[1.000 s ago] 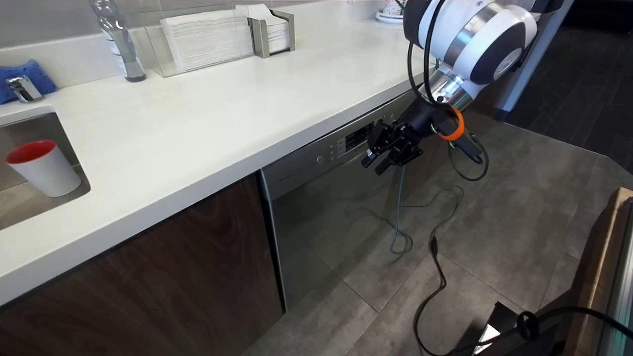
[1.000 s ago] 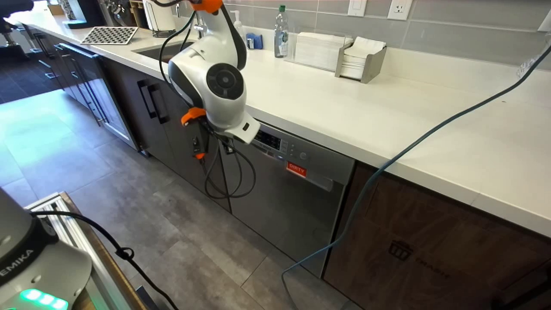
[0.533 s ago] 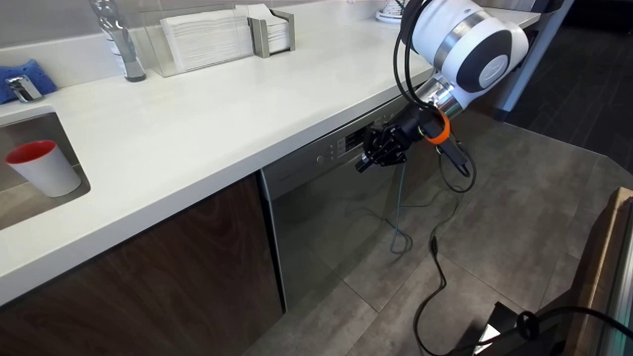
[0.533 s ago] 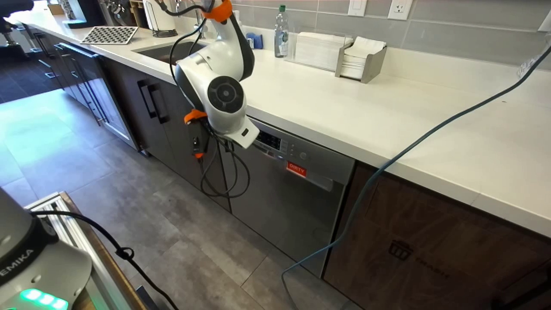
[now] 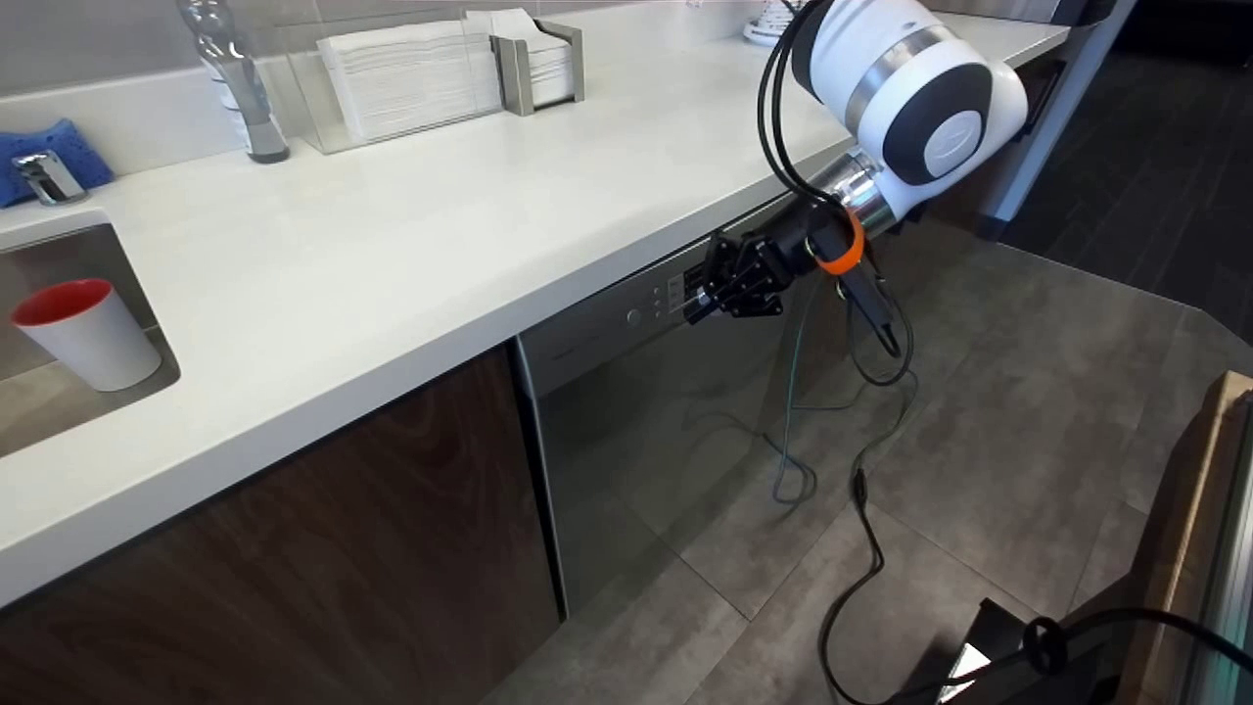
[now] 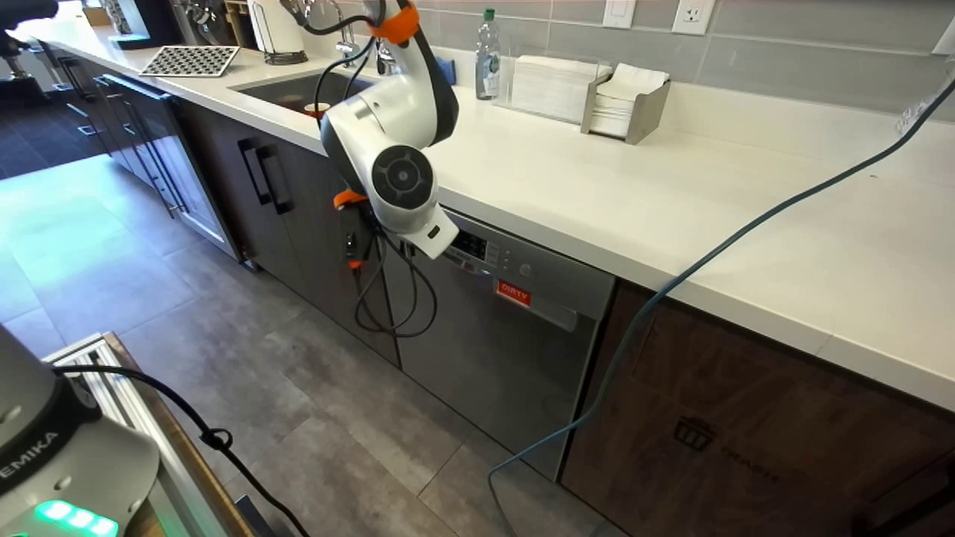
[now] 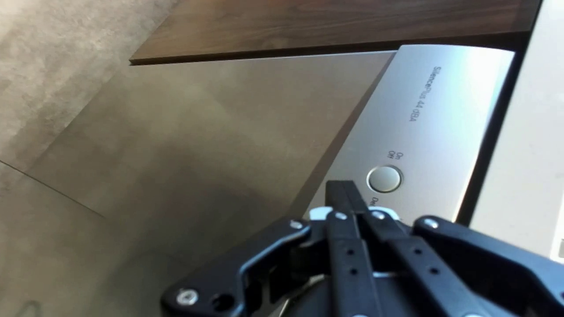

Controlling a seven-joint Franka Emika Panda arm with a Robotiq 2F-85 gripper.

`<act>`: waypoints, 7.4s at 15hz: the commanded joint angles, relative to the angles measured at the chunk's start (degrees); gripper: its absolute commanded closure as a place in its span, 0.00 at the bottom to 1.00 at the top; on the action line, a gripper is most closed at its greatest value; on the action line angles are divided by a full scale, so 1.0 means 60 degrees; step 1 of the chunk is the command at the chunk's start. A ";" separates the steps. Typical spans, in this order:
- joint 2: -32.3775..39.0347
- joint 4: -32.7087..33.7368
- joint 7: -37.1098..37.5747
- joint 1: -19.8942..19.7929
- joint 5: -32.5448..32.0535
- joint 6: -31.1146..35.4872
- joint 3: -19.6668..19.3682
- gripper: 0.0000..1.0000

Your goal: Press a button on the washing machine

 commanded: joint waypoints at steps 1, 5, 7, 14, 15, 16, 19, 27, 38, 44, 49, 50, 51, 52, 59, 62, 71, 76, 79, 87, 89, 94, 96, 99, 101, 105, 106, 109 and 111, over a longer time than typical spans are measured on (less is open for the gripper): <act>0.0230 0.0246 0.0038 0.0236 0.0386 -0.0575 -0.0304 1.00; 0.0377 0.0366 0.0114 0.0291 0.0446 -0.0828 -0.0403 1.00; 0.0461 0.0445 0.0147 0.0290 0.0569 -0.0929 -0.0423 1.00; 0.0763 0.0708 0.0179 0.0352 0.1002 -0.1103 -0.0460 1.00; 0.0792 0.0728 0.0156 0.0368 0.1101 -0.1103 -0.0474 1.00; 0.0814 0.0751 0.0137 0.0392 0.1181 -0.1082 -0.0487 1.00; 0.0872 0.0800 0.0111 0.0467 0.1446 -0.1029 -0.0561 1.00; 0.0928 0.0886 0.0157 0.0554 0.1732 -0.1036 -0.0685 1.00; 0.1115 0.1048 0.0374 0.0596 0.1611 -0.1125 -0.0659 1.00; 0.1097 0.1049 0.0291 0.0541 0.1742 -0.1323 -0.0678 1.00; 0.1165 0.1130 0.0274 0.0513 0.1964 -0.1539 -0.0722 1.00; 0.1176 0.1130 0.0274 0.0517 0.1995 -0.1562 -0.0731 1.00; 0.1185 0.1141 0.0281 0.0527 0.2035 -0.1549 -0.0742 1.00; 0.1198 0.1151 0.0310 0.0532 0.2058 -0.1532 -0.0749 1.00; 0.1117 0.1088 0.0242 0.0602 0.2630 -0.1534 -0.0778 1.00; 0.1093 0.1081 0.0202 0.0661 0.2903 -0.1507 -0.0785 1.00; 0.1001 0.1011 -0.0002 0.0847 0.3584 -0.1468 -0.0860 1.00; 0.1014 0.1028 0.0041 0.0888 0.3613 -0.1472 -0.0907 1.00; 0.1025 0.1046 0.0086 0.0881 0.3571 -0.1472 -0.0907 1.00; 0.1028 0.1019 0.0088 0.0847 0.3519 -0.1413 -0.0972 1.00; 0.0988 0.0973 0.0028 0.0853 0.3572 -0.1386 -0.0992 1.00; 0.0893 0.0895 0.0029 0.1032 0.3287 -0.0936 -0.1024 1.00; 0.0800 0.0833 0.0007 0.1162 0.3167 -0.0566 -0.1060 1.00; 0.0626 0.0748 0.0180 0.1381 0.2937 0.0160 -0.1091 1.00; 0.0536 0.0720 0.0361 0.1522 0.2675 0.0802 -0.1082 1.00; 0.0303 0.0531 0.0731 0.1674 0.2172 0.1918 -0.1073 0.60; 0.0193 0.0441 0.0803 0.1717 0.1820 0.2150 -0.1050 0.53; -0.0108 0.0180 0.1427 0.1682 0.0579 0.2883 -0.0783 0.32; -0.0338 -0.0012 0.1784 0.1762 -0.0272 0.3425 -0.0712 0.20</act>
